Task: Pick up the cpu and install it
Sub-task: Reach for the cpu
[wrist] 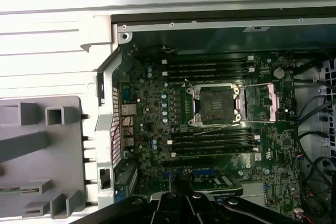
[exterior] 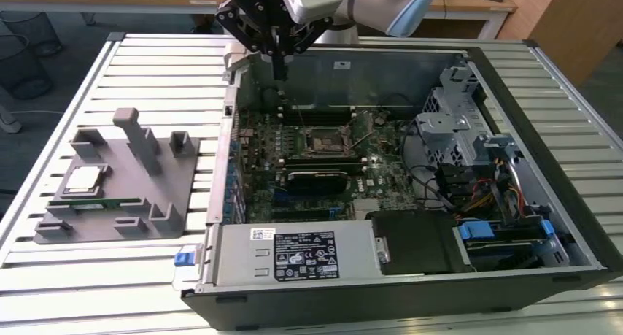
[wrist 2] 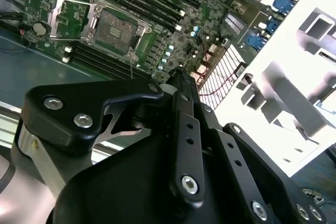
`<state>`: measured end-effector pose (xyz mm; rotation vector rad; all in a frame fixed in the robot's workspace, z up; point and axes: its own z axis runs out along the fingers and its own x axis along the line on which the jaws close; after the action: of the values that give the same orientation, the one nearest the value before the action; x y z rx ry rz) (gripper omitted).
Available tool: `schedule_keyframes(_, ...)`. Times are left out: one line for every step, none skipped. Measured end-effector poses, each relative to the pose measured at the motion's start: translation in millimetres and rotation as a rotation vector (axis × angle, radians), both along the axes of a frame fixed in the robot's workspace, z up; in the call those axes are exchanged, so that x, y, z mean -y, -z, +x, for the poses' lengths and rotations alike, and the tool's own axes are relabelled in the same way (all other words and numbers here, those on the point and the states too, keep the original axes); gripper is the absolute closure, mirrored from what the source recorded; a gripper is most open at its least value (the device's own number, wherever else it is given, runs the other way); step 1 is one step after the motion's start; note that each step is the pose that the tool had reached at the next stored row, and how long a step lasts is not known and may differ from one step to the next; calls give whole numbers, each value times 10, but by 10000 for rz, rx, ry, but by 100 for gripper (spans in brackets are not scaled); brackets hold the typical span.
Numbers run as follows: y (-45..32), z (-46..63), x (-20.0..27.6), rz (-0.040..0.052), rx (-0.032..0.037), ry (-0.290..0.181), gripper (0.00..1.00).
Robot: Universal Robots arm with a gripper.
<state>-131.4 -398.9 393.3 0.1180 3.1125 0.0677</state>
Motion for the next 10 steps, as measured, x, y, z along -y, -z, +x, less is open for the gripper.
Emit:
schedule_keyframes(0,-7,0,0,0,0,89)
schedule_keyframes(0,-13,0,0,0,1,89)
schedule_keyframes(0,-19,0,-1,0,0,89)
schedule_keyframes(0,-24,0,0,-1,0,89)
schedule_keyframes(0,-29,0,0,0,0,89)
schedule_keyframes(0,-34,0,0,0,1,89)
schedule_keyframes(0,-39,0,0,0,1,89)
schedule_keyframes(0,-44,0,0,0,1,89)
schedule_keyframes(1,-50,0,0,0,0,89)
schedule_keyframes(1,-56,0,0,0,1,89)
